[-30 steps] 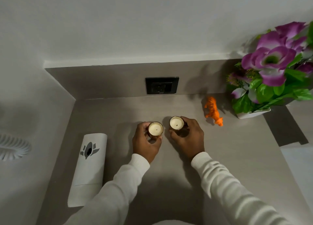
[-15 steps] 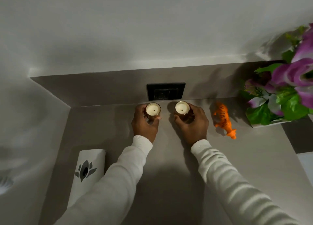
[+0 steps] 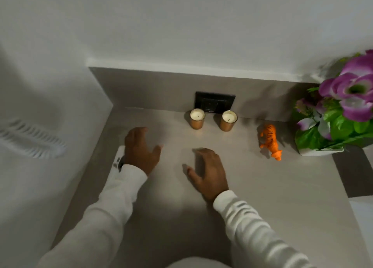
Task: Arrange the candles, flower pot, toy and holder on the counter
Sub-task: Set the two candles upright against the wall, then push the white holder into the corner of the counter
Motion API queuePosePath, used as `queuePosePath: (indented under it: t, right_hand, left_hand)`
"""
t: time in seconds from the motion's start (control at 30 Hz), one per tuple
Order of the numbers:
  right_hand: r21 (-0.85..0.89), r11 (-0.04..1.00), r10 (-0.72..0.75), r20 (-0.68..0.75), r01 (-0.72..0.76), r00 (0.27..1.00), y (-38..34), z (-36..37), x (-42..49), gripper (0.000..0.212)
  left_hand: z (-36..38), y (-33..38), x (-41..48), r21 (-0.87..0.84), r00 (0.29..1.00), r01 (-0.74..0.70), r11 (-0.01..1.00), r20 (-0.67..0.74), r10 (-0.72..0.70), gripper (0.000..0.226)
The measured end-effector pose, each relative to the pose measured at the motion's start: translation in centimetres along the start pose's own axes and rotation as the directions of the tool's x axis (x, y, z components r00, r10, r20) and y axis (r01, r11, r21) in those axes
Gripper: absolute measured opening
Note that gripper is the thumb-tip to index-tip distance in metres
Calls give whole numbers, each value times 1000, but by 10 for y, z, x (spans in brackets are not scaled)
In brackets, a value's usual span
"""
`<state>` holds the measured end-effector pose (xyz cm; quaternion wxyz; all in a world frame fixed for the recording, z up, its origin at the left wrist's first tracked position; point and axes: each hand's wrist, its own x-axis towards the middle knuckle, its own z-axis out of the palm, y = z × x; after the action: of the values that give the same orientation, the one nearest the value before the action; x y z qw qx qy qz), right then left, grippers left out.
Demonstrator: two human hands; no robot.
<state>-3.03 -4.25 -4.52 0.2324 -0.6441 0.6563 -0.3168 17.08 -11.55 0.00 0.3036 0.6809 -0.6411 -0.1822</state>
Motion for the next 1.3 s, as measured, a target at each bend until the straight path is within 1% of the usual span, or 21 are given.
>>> queuePosePath:
  t: [0.03,0.07,0.1,0.13,0.17,0.2,0.23,0.27,0.33,0.43,0.47,0.53,0.6,0.7,0.77,0.9,0.97,1.07,1.23,1.3]
  right_hand:
    - [-51,998,-44,90,48,995,-6,7,-3,59]
    - [-101,990,-83,173,102,981,-12,14,-5,63]
    - [-150,975,-120,247,161,962,-18,21,-6,67]
    - [-202,956,-146,310,215,940,-21,27,-5,69]
    - [-251,930,-166,363,268,917,-24,34,-3,70]
    - [-293,903,-180,404,314,897,-27,41,-2,70]
    - [-325,879,-188,436,349,880,-29,46,0,70]
    - [-347,860,-191,462,375,866,-30,50,2,71]
    - [-378,830,-189,502,410,844,-29,57,7,73]
    - [-418,789,-196,524,451,829,-26,62,12,76]
    - [-430,778,-198,524,458,829,-24,62,14,77]
    - [-442,768,-202,518,463,831,-22,63,15,78]
    - [-442,770,-211,504,460,838,-20,64,16,79]
    - [-446,769,-216,493,458,843,-18,65,16,79]
    - [-452,767,-212,491,455,845,-17,66,16,81]
    - [-463,776,-200,465,429,862,-17,69,26,82]
    - [-472,772,-193,465,426,864,-19,71,36,82]
    - [-468,767,-201,475,439,857,-20,74,54,82]
    - [-439,774,-221,488,457,844,-16,78,75,84]
    - [-434,776,-218,496,457,841,-16,79,78,85]
  left_hand:
    - [-14,-12,-11,110,998,61,992,21,-64,67]
    - [-28,-23,-21,224,982,157,962,64,-175,73]
    - [-41,-33,-29,307,941,269,913,118,-317,79]
    - [-49,-39,-35,331,877,378,865,170,-449,81]
    - [-57,-43,-41,300,815,473,828,208,-541,80]
    - [-61,-46,-46,244,783,533,810,221,-581,78]
    - [-63,-47,-49,190,780,559,807,209,-590,75]
    - [-64,-47,-52,129,798,562,817,177,-576,73]
    - [-63,-44,-54,-38,852,521,853,73,-518,71]
    - [-65,-34,-50,-343,891,381,859,-111,-439,75]
    - [-64,-30,-47,-410,896,323,853,-159,-416,78]
    - [-59,-23,-42,-482,894,241,843,-228,-386,85]
    - [-50,-20,-38,-530,888,191,826,-265,-375,91]
    - [-38,-23,-37,-569,877,144,810,-306,-370,98]
    - [-31,-25,-40,-569,870,142,810,-319,-377,100]
    - [-10,-40,-59,-540,838,243,806,-301,-455,88]
    - [-3,-45,-60,-536,820,280,796,-297,-489,86]
    - [0,-46,-34,-549,793,291,783,-319,-518,86]
    - [5,-49,39,-542,752,318,778,-356,-555,82]
    - [6,-52,63,-539,722,337,772,-379,-579,81]
